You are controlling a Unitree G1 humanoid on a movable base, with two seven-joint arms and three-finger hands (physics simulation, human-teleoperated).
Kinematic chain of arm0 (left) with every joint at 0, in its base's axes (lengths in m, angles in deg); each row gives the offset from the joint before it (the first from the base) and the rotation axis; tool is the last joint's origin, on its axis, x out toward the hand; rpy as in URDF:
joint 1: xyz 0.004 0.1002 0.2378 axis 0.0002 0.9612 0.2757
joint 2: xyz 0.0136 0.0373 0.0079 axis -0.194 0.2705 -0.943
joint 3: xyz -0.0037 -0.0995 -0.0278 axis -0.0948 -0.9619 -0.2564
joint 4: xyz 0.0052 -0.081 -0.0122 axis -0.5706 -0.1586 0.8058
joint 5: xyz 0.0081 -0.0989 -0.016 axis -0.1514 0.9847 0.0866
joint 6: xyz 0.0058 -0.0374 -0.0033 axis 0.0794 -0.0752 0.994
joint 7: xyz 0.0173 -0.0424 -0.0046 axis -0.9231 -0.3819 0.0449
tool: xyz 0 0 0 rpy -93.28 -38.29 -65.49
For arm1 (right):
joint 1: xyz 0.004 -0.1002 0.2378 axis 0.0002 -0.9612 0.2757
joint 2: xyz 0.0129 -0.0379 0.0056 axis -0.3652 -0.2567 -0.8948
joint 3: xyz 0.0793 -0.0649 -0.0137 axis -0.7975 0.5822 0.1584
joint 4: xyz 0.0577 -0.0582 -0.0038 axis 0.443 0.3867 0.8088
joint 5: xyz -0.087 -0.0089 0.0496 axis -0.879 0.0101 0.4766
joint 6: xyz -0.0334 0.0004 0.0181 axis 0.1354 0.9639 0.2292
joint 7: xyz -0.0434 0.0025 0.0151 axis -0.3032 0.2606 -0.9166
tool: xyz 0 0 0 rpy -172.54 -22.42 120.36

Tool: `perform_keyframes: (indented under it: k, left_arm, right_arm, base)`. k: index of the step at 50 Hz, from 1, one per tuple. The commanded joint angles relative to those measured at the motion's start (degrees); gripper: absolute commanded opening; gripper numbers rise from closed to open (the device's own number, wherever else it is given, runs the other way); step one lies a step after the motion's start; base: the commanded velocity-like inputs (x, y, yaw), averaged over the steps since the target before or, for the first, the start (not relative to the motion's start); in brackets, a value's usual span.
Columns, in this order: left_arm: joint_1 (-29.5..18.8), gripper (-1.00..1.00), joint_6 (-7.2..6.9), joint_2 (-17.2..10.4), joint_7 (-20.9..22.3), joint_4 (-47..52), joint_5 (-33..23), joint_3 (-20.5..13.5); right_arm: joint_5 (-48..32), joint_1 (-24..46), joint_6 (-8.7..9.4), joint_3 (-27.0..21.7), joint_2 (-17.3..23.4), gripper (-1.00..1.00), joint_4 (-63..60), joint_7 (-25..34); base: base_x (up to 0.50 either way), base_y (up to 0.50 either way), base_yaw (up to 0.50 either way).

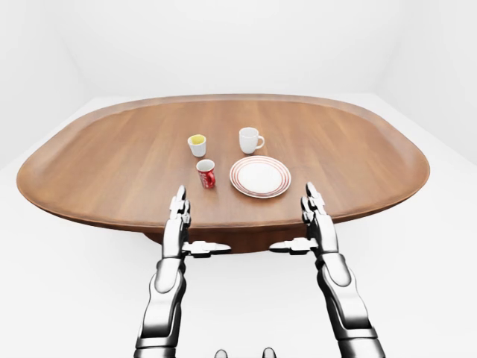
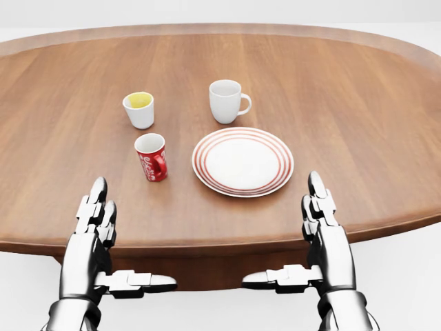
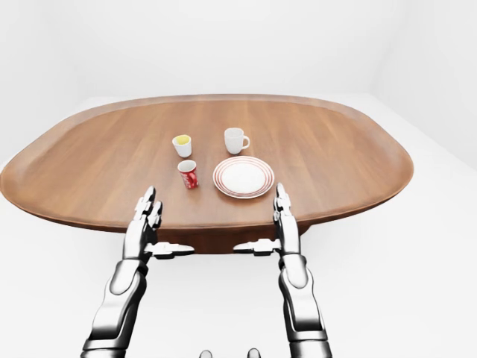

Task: Pick up the red mug and put it on the plate

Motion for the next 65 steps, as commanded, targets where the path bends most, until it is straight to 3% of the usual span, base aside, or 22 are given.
perform_keyframes:
  k: [1, 39, 65]
  left_arm:
    - [-0.01, 1.0, -0.39, -0.61, 1.36, 0.01, 0.85, -1.27]
    - [0.35, 1.0, -0.66, -0.61, 1.58, 0.88, 1.01, -1.22]
    - [1.21, 1.0, -1.65, -0.41, 2.49, 2.44, 1.49, -0.79]
  right_arm:
    - [0.08, 0.29, -0.62, -0.99, 0.65, 1.0, 0.88, 1.44]
    - [-1.2, 0.2, -1.13, -0.74, 0.66, 1.0, 1.52, 1.43]
    - [-1.08, -0.05, -1.23, -0.68, 0.6, 1.0, 1.07, 1.81]
  base:
    - [0.0, 0.0, 0.0]
    - [0.0, 0.0, 0.0]
    - [0.0, 0.24, 0.0]
